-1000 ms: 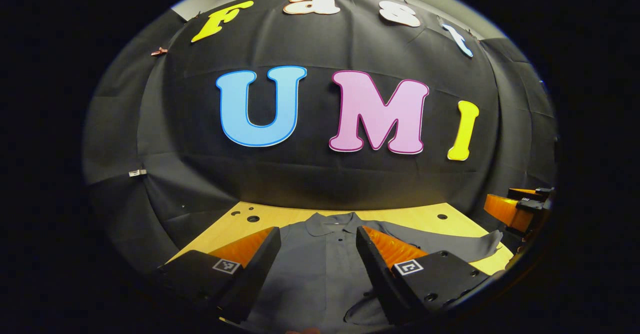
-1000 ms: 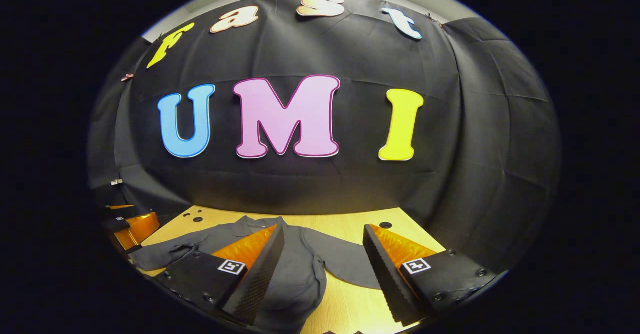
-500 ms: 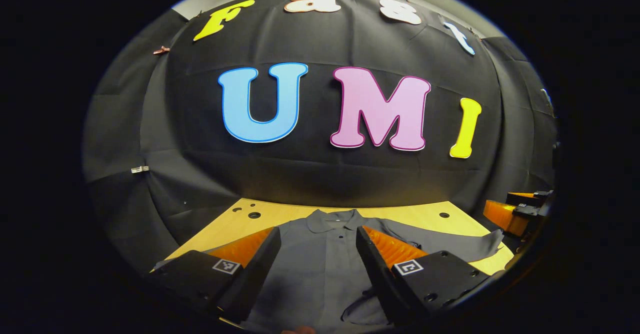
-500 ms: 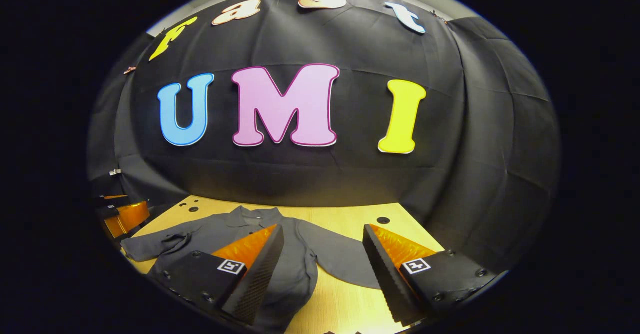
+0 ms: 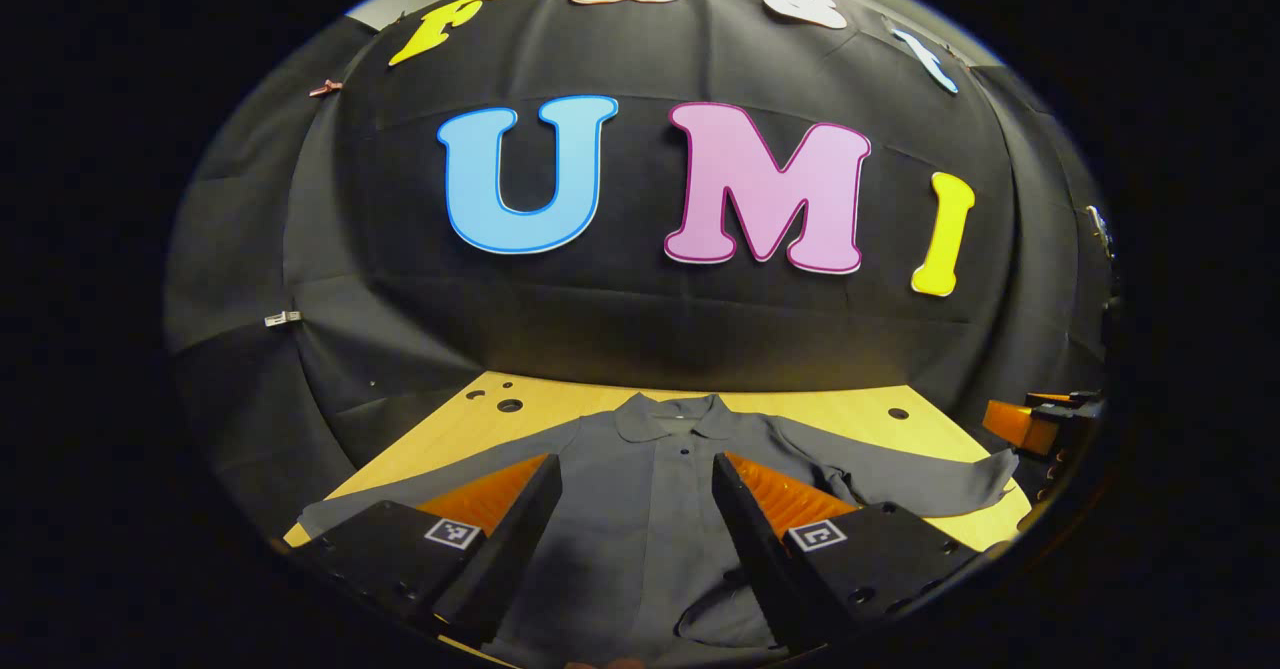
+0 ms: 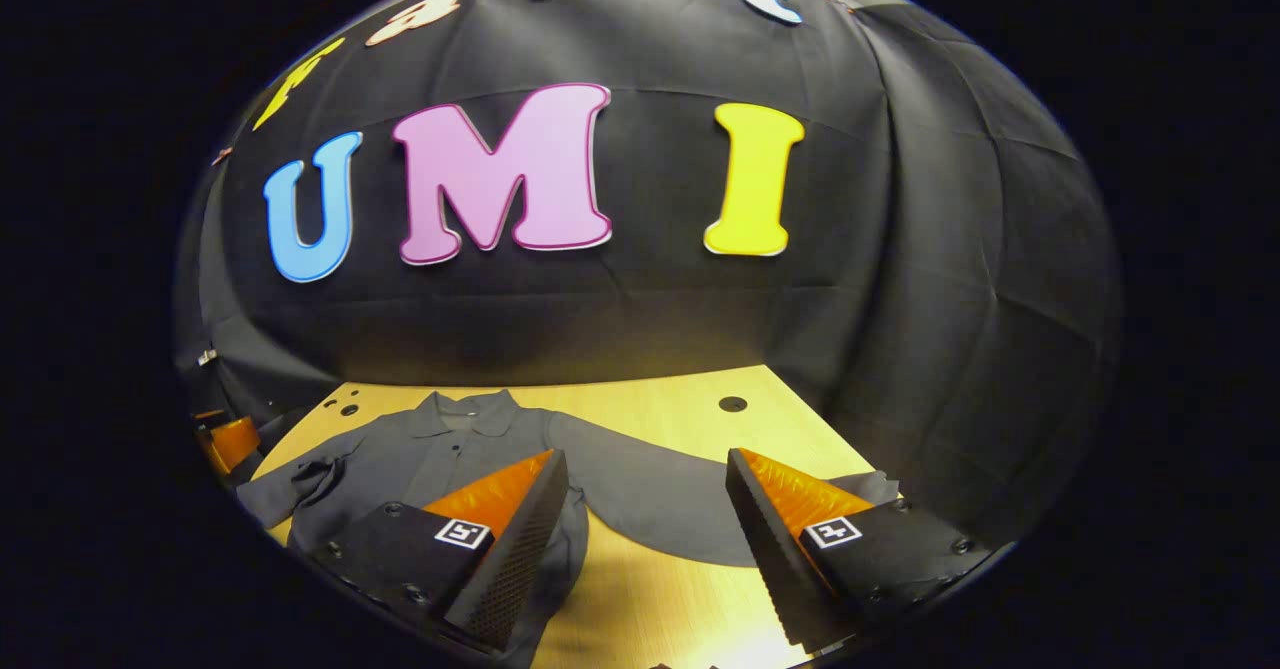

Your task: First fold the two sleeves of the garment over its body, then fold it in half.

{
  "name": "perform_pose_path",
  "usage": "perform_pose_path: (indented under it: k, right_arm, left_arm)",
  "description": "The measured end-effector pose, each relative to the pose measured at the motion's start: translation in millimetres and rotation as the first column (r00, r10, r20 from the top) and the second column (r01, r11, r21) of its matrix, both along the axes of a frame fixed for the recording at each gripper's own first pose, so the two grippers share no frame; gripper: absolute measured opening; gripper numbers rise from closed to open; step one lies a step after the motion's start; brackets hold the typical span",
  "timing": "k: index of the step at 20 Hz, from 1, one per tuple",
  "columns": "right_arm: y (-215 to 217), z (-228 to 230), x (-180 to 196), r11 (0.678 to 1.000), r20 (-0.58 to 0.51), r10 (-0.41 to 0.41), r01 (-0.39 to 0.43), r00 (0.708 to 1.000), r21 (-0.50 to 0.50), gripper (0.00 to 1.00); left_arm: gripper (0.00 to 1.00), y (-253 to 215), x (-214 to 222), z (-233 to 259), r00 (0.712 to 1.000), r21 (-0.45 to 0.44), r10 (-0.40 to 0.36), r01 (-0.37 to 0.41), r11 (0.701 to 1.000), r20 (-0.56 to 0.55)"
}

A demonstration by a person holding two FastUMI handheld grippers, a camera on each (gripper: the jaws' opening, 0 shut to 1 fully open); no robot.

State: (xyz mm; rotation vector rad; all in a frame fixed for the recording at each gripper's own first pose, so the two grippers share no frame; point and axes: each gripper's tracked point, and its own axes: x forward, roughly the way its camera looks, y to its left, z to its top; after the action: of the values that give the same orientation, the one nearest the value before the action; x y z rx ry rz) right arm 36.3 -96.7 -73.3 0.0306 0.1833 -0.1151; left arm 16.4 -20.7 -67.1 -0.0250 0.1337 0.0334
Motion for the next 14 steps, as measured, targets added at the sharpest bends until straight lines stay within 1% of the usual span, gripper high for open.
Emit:
perform_pose_path:
  k: [3,6,9,14]
  right_arm:
    - [-32.1,-17.9,4.7,0.998,-0.031,-0.062,0.063,0.998,0.005,0.98]
    - [-66.0,-35.6,9.6,0.991,-0.069,-0.134,0.135,0.989,0.01,0.98]
    - [-100.0,-55.9,14.1,0.979,-0.114,-0.203,0.205,0.973,0.005,0.98]
    - [-151.2,-88.2,20.5,0.957,-0.187,-0.285,0.291,0.94,0.001,0.98]
  left_arm:
    - [0.96,-2.2,1.6,-14.0,0.999,-0.004,0.003,-0.003,1.0,-0.036]
    - [0.96,-3.2,4.3,-23.7,0.998,0.009,0.01,-0.01,1.0,-0.065]
    - [0.96,-4.0,6.9,-33.1,0.995,0.015,0.016,-0.015,1.0,-0.095]
    - [0.96,-5.3,10.1,-42.3,0.991,0.015,0.036,-0.034,0.999,-0.132]
